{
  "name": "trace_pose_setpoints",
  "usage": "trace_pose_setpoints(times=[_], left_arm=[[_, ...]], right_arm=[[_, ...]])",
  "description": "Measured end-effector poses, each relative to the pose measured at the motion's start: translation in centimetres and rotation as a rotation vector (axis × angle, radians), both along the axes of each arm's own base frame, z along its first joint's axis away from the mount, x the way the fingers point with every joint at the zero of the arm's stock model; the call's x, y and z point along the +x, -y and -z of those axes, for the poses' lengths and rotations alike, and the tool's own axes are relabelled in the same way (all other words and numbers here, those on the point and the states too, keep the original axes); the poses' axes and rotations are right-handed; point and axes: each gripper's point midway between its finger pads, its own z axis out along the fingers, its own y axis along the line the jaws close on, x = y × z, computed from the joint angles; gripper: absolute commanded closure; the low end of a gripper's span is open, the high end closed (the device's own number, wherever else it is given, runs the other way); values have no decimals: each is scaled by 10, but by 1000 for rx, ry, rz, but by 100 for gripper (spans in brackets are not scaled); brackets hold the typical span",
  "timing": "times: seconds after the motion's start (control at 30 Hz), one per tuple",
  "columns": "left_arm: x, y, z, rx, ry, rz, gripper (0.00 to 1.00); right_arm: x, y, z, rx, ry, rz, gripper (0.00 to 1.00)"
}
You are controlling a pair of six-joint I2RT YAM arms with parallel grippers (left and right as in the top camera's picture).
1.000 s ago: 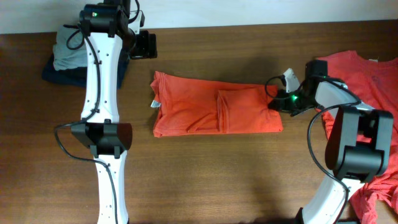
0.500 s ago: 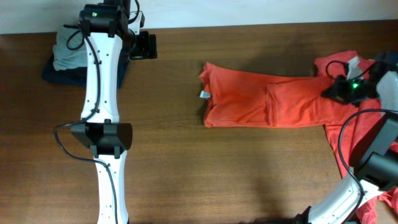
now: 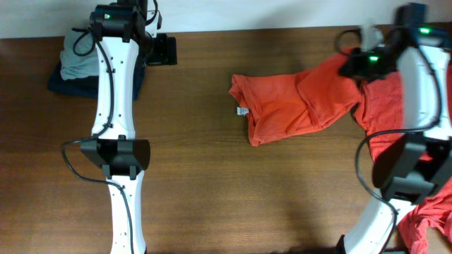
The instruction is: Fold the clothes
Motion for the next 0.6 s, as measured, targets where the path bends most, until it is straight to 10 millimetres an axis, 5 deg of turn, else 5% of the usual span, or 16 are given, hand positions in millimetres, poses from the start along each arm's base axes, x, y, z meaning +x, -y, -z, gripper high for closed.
trace_pose_setpoints(times=[0.07,0.3,0.6], left_arm=[[2,0,-1,1,10,-1,14],[5,-4,-2,15,23,-9,14],[7,-14,-1,42,26,-29,14]], right_arm=[[0,-43,4,-54,-9,-92,96],[-10,-133,17,-192,-15,-288,96],[-15,-224,107,-252,-90,-485,92]])
